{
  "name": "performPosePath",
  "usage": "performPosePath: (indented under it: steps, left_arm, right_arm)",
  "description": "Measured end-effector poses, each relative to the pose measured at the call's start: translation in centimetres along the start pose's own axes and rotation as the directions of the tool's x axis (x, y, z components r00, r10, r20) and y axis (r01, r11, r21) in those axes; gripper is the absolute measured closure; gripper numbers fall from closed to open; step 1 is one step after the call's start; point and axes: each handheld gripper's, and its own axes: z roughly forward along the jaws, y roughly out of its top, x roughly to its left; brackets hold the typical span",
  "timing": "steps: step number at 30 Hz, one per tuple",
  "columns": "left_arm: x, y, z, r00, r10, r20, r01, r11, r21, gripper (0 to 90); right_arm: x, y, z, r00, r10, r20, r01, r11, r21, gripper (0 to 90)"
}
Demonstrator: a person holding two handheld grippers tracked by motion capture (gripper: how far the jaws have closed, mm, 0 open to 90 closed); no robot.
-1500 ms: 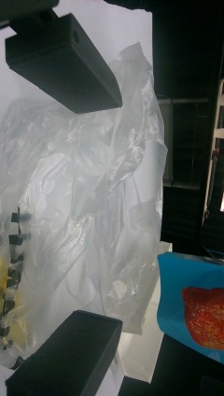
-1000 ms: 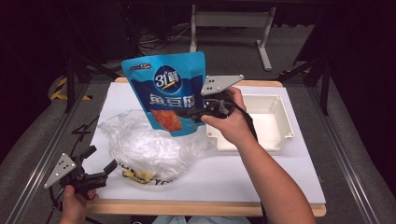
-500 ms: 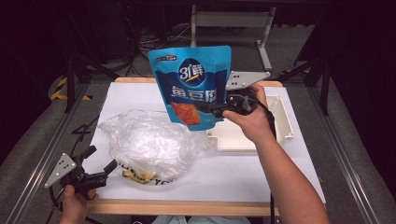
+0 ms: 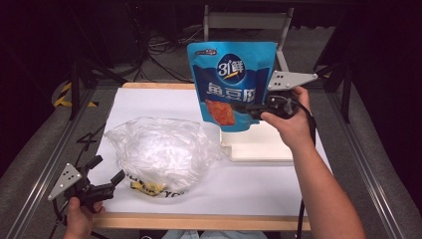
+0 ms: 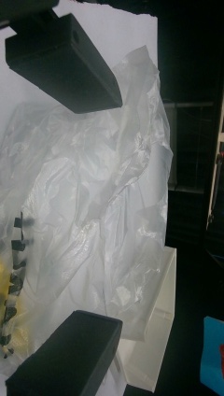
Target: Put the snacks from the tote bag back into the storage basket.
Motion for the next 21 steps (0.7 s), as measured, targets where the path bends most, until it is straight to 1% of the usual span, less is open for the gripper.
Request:
performPosePath:
  steps: [1,6,9,12,16,17,18,19,20,21]
  left_arm:
    - [0.0,0.0,0.0,1.0,0.0,-0.001,0.0,1.0,0.0,0.2]
    - [0.0,0.0,0.0,1.0,-0.002,-0.003,0.002,1.0,0.001,0.2]
    - [0.0,0.0,0.0,1.0,-0.001,-0.004,0.001,1.0,0.001,0.2]
    - [0.0,0.0,0.1,1.0,-0.001,-0.005,0.001,1.0,0.002,0.2]
    - [0.0,0.0,0.1,1.0,0.0,-0.006,0.0,1.0,0.004,0.2]
    - [0.0,0.0,0.1,1.0,0.0,-0.007,0.0,1.0,0.005,0.2]
    - [0.0,0.0,0.1,1.0,0.0,-0.007,0.0,1.0,0.005,0.2]
    - [0.0,-0.1,0.1,1.0,0.0,-0.007,0.0,1.0,0.005,0.2]
    - [0.0,-0.1,0.1,1.0,0.0,-0.007,0.0,1.0,0.005,0.2]
    - [0.0,-0.1,0.1,1.0,0.0,-0.007,0.0,1.0,0.005,0.2]
  right_arm:
    - [-0.3,-0.2,-0.6,0.9999,0.004,0.017,-0.005,1.0,0.001,54.7]
    - [-1.2,-0.7,-2.1,0.9984,0.014,0.054,-0.014,1.0,0.007,54.7]
    - [-1.8,-1.0,-3.0,0.9972,0.023,0.071,-0.023,1.0,0.005,54.7]
    - [-2.1,-1.1,-3.4,0.9962,0.026,0.083,-0.027,1.0,0.008,54.7]
    - [-2.9,-1.7,-4.3,0.9929,0.037,0.113,-0.039,0.999,0.012,54.7]
    - [-3.2,-2.0,-4.6,0.9894,0.04,0.139,-0.043,0.999,0.017,54.8]
    - [-3.2,-2.0,-4.6,0.9894,0.04,0.139,-0.043,0.999,0.017,54.8]
    - [-3.3,-2.2,-4.7,0.9879,0.039,0.15,-0.043,0.999,0.019,54.8]
    - [-3.6,-2.5,-4.9,0.9858,0.042,0.163,-0.046,0.999,0.022,54.8]
    - [-3.8,-2.7,-4.9,0.9856,0.045,0.163,-0.049,0.999,0.018,54.8]
